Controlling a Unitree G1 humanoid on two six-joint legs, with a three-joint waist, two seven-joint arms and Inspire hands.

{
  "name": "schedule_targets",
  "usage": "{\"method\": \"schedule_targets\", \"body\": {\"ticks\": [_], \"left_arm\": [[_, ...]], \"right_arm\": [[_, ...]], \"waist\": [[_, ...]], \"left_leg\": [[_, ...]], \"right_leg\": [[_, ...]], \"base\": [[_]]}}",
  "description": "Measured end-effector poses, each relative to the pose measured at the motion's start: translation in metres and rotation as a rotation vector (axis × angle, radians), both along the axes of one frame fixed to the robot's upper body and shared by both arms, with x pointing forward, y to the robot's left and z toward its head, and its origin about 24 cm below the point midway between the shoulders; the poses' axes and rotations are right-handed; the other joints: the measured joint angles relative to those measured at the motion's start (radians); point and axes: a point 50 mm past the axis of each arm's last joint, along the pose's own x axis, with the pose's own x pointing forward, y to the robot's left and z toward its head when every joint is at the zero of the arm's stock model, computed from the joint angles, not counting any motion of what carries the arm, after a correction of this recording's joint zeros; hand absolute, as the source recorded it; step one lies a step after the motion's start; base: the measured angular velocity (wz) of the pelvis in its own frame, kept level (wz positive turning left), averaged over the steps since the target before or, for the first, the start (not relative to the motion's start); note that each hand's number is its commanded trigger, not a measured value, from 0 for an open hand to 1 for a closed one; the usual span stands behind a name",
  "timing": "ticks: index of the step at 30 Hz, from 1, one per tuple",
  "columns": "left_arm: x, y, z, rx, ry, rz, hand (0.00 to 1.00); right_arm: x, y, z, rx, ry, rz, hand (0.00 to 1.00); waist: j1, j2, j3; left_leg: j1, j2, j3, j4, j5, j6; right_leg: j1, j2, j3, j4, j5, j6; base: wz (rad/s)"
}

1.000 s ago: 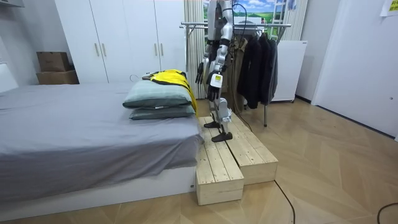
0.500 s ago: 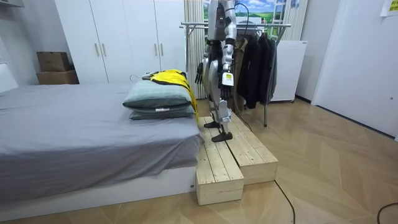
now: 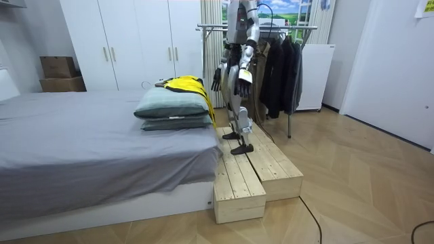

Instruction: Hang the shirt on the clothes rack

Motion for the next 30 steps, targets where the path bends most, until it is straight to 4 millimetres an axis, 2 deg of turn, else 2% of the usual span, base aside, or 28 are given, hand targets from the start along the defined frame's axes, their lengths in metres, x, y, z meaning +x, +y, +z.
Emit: {"method": "schedule_targets", "body": {"ticks": [10,15,19,27,30], "left_arm": [[0.028,0.005,0.023,0.231,-0.142,-0.068,0.0],[0.058,0.003,0.048,0.318,-0.306,-0.138,0.0],[0.071,-0.001,0.058,0.362,-0.378,-0.197,0.0],[0.087,-0.012,0.067,0.392,-0.435,-0.296,0.0],[0.098,-0.017,0.075,0.393,-0.491,-0.335,0.0]], "right_arm": [[0.003,-0.005,0.002,-0.083,-0.015,0.025,0.0],[0.001,-0.008,0.003,-0.121,-0.009,0.033,0.0],[0.004,-0.009,0.004,-0.142,-0.031,0.054,0.0],[0.006,-0.009,0.004,-0.155,-0.043,0.073,0.0],[0.007,-0.009,0.004,-0.152,-0.049,0.069,0.0]], "waist": [[0.001,0.012,-0.0044],[-0.005,0.02,-0.0091],[-0.009,0.023,-0.0121],[-0.023,0.022,0.0003],[-0.026,0.018,-0.0009]], "left_leg": [[0.001,-0.001,-0.004,0.0,0.0,0.0],[-0.002,-0.001,-0.009,0.002,0.0,0.0],[-0.001,-0.001,-0.009,0.002,0.0,0.0],[0.014,-0.001,-0.005,-0.002,0.0,0.0],[0.014,-0.001,-0.003,-0.002,0.0,0.0]], "right_leg": [[0.0,0.0,-0.002,-0.001,0.0,0.001],[0.002,0.0,-0.013,-0.002,-0.001,0.001],[0.005,0.0,-0.015,-0.002,-0.001,0.001],[0.014,0.0,-0.003,-0.003,-0.004,0.002],[0.014,0.0,-0.001,-0.003,-0.004,0.002]], "base": [[0.01],[0.02],[0.0],[0.0],[0.0]]}}
